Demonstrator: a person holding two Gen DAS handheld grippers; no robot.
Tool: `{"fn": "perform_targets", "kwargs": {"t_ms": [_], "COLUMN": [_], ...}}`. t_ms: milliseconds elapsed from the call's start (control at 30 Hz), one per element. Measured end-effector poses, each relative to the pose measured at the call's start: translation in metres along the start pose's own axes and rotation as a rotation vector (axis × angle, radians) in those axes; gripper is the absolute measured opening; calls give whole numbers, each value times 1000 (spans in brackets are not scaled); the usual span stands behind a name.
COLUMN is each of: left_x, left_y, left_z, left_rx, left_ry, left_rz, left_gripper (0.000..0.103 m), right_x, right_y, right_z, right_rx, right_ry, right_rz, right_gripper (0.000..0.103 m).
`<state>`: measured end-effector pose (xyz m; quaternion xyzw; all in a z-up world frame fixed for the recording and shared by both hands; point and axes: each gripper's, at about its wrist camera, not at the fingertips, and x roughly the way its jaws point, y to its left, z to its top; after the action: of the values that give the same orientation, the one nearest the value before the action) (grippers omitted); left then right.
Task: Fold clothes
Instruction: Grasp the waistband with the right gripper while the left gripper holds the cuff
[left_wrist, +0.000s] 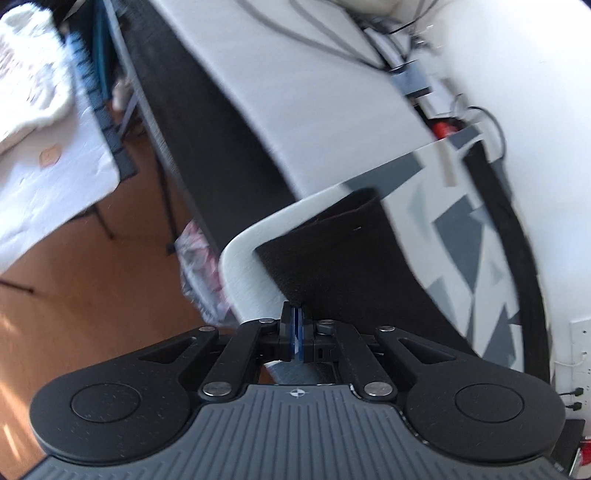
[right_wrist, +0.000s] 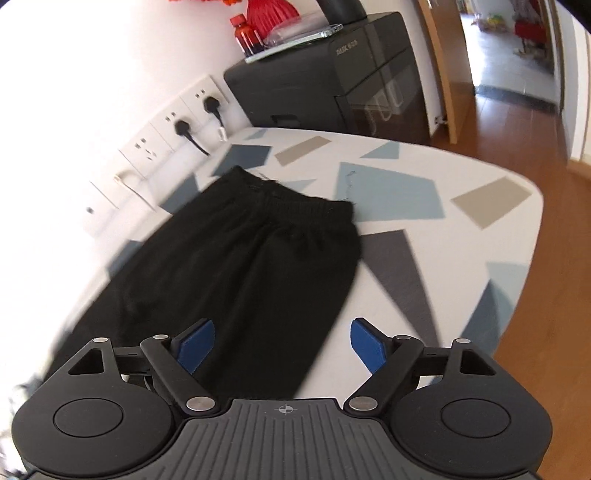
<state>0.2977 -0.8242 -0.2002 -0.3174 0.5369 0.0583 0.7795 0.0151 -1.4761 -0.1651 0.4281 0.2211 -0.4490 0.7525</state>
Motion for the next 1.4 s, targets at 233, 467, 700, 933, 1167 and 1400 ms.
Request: {"fn": "perform_targets", "kwargs": {"t_ms": [233,467,700,933,1167,1400], "left_x": [-8,-8,-5,-3,5,18], "left_y": [-7,-17,-28,-15,-12,-23], "left_z": [-3,-14,-37,-45,-49,-57], "left_rx": [18,6,30,-19,-33,-36], "left_ry": [-42,-55,-11,10,69,82], "left_rz": [-7,14,-27,-47,-160,-220], "left_gripper": [2,2,2,2,38,34], "right_x": [43,79,73,73,72,79], "right_y": [-40,-32,-34,-50,-48,-49], "right_z": [10,24,40,44,30,34], "right_rx": [149,43,-25,-40,-18,68], "right_ry": [36,28,-69,15,20,29], "right_rz": [-12,-10,-143,-138,-62,11], "right_gripper": [56,24,3,23,32,32]}}
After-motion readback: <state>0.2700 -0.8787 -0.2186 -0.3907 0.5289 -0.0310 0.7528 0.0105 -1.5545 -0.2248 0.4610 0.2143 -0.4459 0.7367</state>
